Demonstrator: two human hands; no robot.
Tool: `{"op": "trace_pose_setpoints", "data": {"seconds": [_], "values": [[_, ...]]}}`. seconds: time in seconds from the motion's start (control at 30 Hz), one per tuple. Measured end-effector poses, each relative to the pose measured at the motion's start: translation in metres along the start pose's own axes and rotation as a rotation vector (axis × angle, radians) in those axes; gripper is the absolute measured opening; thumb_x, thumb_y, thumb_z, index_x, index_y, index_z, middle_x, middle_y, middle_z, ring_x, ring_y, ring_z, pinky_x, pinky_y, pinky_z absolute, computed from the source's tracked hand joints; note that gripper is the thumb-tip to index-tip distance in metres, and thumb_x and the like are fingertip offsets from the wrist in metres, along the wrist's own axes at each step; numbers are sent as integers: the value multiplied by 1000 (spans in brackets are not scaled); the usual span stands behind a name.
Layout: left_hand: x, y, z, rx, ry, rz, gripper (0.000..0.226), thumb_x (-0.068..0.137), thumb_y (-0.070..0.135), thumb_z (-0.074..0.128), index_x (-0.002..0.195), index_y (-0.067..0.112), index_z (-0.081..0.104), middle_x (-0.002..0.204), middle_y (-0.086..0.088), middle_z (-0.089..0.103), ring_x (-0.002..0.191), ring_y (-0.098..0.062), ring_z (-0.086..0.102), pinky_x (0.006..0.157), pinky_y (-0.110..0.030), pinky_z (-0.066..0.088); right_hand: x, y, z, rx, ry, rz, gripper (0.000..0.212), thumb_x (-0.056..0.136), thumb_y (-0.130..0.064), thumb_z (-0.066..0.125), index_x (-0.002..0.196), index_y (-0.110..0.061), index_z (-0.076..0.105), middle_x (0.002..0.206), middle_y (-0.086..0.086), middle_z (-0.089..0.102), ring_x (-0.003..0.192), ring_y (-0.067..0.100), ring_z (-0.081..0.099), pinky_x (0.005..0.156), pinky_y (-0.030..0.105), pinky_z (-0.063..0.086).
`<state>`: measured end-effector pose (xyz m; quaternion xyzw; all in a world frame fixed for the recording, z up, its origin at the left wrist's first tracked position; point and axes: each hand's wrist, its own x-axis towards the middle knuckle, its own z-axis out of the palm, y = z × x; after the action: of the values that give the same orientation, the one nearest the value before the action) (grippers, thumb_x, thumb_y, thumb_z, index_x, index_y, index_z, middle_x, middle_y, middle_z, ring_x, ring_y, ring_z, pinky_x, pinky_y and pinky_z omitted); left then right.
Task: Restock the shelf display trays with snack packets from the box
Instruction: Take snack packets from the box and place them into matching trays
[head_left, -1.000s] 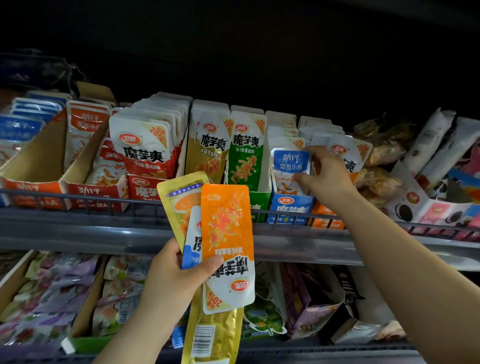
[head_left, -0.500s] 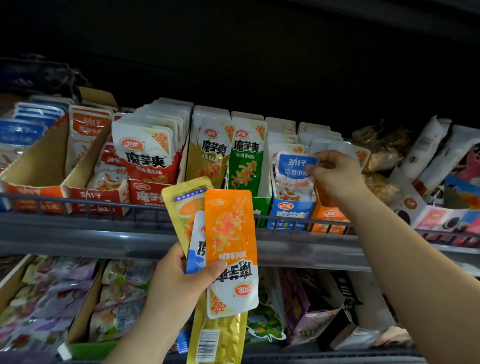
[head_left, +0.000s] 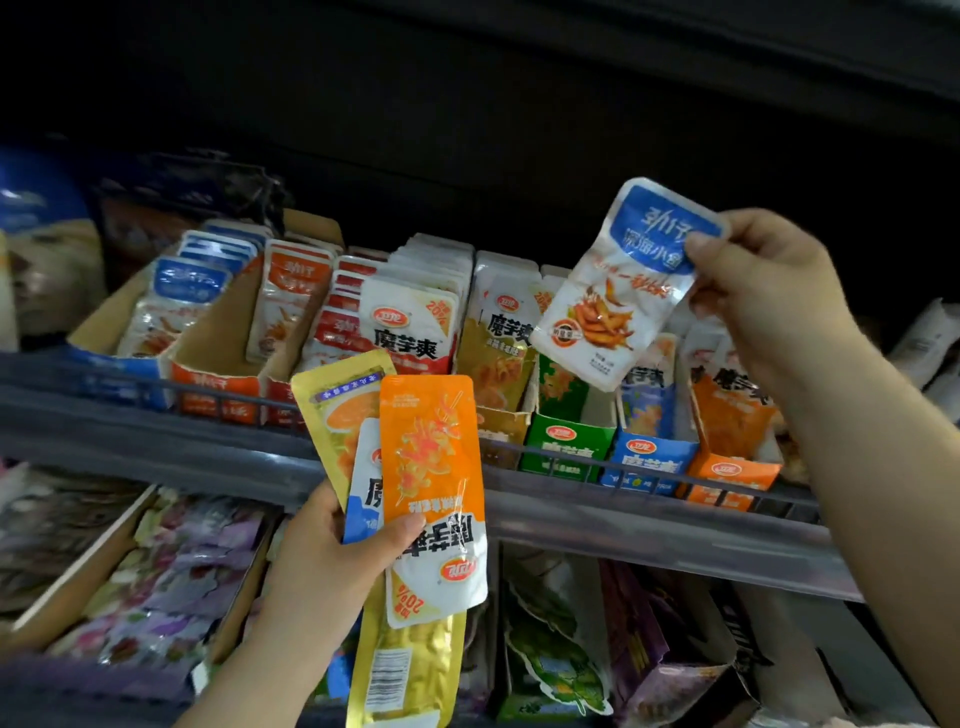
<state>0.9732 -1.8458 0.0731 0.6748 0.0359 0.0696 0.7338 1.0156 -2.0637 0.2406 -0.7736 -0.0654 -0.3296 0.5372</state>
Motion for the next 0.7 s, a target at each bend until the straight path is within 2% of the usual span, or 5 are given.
{"op": "trace_pose_setpoints", "data": {"seconds": [0.27, 0.37, 0.53, 0.6, 0.7], "values": [[11, 2, -101, -26, 255, 62, 23, 77, 1, 66, 76, 23, 59, 56, 19, 66, 56, 2, 62, 57, -25, 43, -16, -45, 129, 7, -298, -15, 12, 89, -15, 55, 80, -22, 50, 80, -2, 62, 62, 1, 65, 50, 12, 51], [15, -4, -139, -45, 372, 38, 15, 77, 6, 68, 87, 15, 62, 70, 12, 68, 75, -14, 65, 61, -27, 45, -16, -49, 188, 8, -370, 2, 13, 89, -13, 56, 80, -21, 50, 84, -1, 60, 73, 7, 64, 53, 16, 55], [20, -9, -180, -53, 490, 15, 14, 77, 9, 69, 88, 14, 62, 83, 2, 66, 81, -26, 63, 73, -37, 49, -18, -46, 277, 7, -349, 20, 17, 88, -9, 57, 75, -16, 50, 78, 0, 56, 67, 12, 60, 47, 13, 50], [22, -8, -190, -28, 518, 17, 17, 76, 11, 70, 90, 12, 61, 83, 2, 66, 82, -26, 63, 78, -43, 50, -18, -45, 298, 39, -310, 56, 2, 89, -9, 56, 91, -7, 56, 87, 4, 56, 71, 11, 58, 41, 9, 45], [26, -10, -200, 27, 542, 7, 16, 74, 16, 72, 87, 15, 62, 84, 4, 68, 82, -26, 64, 80, -48, 50, -15, -44, 316, 109, -281, 113, 17, 90, -10, 55, 106, -6, 54, 93, 4, 56, 66, 5, 56, 38, 6, 40]]}}
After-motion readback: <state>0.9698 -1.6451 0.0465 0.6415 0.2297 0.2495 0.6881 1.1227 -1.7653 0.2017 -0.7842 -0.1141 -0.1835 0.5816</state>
